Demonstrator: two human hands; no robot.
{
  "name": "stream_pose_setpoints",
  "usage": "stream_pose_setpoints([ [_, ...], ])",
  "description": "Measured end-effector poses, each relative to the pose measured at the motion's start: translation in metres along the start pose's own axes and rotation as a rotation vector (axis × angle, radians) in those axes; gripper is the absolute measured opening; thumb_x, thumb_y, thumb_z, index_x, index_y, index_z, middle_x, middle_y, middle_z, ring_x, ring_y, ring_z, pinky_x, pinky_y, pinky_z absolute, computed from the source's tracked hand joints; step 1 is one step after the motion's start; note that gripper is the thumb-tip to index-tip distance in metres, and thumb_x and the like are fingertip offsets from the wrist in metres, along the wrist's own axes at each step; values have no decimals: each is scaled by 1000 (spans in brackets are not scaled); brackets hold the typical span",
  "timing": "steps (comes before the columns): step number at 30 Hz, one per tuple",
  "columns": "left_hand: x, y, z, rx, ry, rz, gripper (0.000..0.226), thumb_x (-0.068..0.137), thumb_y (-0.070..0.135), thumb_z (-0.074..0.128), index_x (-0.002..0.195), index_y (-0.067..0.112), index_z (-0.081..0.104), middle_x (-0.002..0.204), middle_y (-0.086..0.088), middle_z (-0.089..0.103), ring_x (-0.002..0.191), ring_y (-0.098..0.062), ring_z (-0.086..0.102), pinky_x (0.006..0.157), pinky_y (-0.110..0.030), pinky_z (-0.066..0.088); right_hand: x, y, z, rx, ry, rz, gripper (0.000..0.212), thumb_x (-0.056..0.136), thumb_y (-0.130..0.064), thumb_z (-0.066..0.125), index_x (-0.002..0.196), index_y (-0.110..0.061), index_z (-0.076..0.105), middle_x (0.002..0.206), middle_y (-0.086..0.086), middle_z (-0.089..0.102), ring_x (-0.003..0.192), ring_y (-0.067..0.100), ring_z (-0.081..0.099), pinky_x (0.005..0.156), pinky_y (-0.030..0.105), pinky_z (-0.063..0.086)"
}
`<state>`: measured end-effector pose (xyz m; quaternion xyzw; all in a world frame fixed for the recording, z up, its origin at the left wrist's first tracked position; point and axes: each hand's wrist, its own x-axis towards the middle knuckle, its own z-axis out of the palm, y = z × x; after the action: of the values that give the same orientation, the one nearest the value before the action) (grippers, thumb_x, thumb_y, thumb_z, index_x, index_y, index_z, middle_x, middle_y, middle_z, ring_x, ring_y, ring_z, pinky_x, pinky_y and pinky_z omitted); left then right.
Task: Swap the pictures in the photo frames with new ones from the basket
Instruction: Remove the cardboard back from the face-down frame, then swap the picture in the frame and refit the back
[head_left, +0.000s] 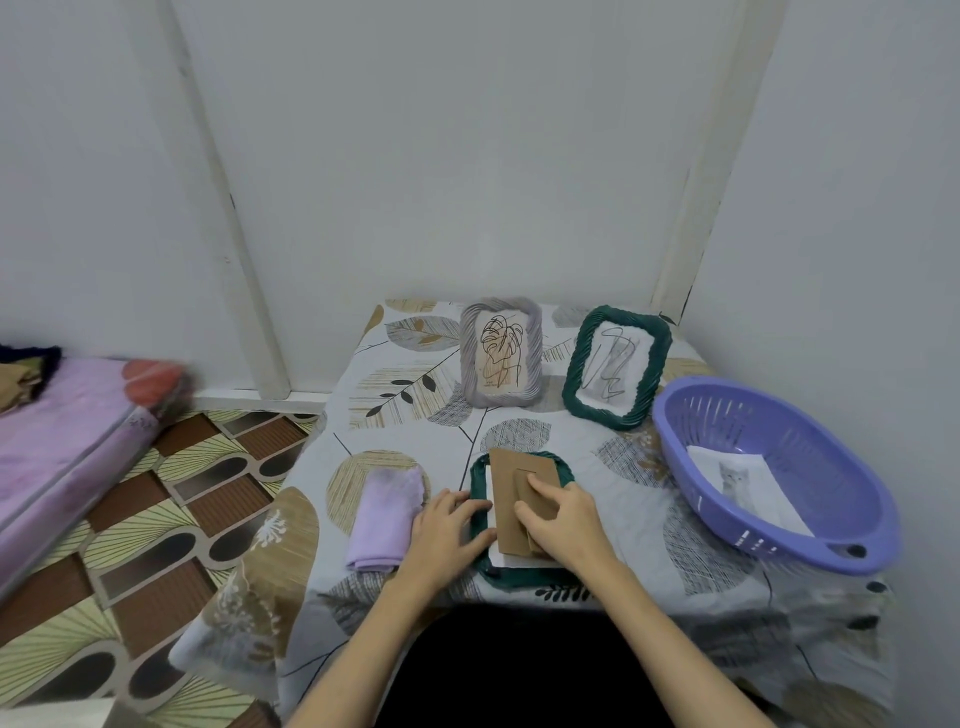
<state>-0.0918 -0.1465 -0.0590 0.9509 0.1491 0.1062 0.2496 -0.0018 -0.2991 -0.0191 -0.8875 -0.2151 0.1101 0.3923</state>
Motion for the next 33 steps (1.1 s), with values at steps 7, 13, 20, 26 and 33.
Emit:
stream_pose_setpoints([
  [7,0,0,-1,-24,0,-18,41,87,45,56,124,29,56,131,-1,47,126,-16,39,104,-34,33,-1,11,-40,90,138,-33,50,77,-40,66,125,-32,55,104,0,46,112,21,47,101,35,38],
  [13,2,-2,1,-19,33,-11,39,86,42,60,123,29,58,129,-1,50,124,-16,42,101,-29,34,2,52,-80,-138,75,66,58,81,-42,61,135,-27,45,131,12,42,128,28,37,105,37,32],
  [20,4,2,3,23,60,0,36,94,35,48,130,27,52,131,0,50,125,-18,43,102,-30,34,7,68,-74,-407,56,79,60,81,-49,53,137,-29,42,123,11,45,123,29,37,104,41,36],
  [26,4,9,9,188,68,-48,47,96,19,36,143,24,31,151,3,28,143,-22,18,112,-33,25,8,69,-50,-433,53,51,59,80,-51,51,135,-29,45,131,9,45,122,28,36,104,40,34],
  [33,6,-9,-2,168,114,-64,42,92,8,40,134,8,45,150,-7,31,142,-25,21,116,-33,17,12,62,-26,-485,108,13,60,79,-53,48,135,-31,44,120,7,50,112,26,39,95,35,38],
])
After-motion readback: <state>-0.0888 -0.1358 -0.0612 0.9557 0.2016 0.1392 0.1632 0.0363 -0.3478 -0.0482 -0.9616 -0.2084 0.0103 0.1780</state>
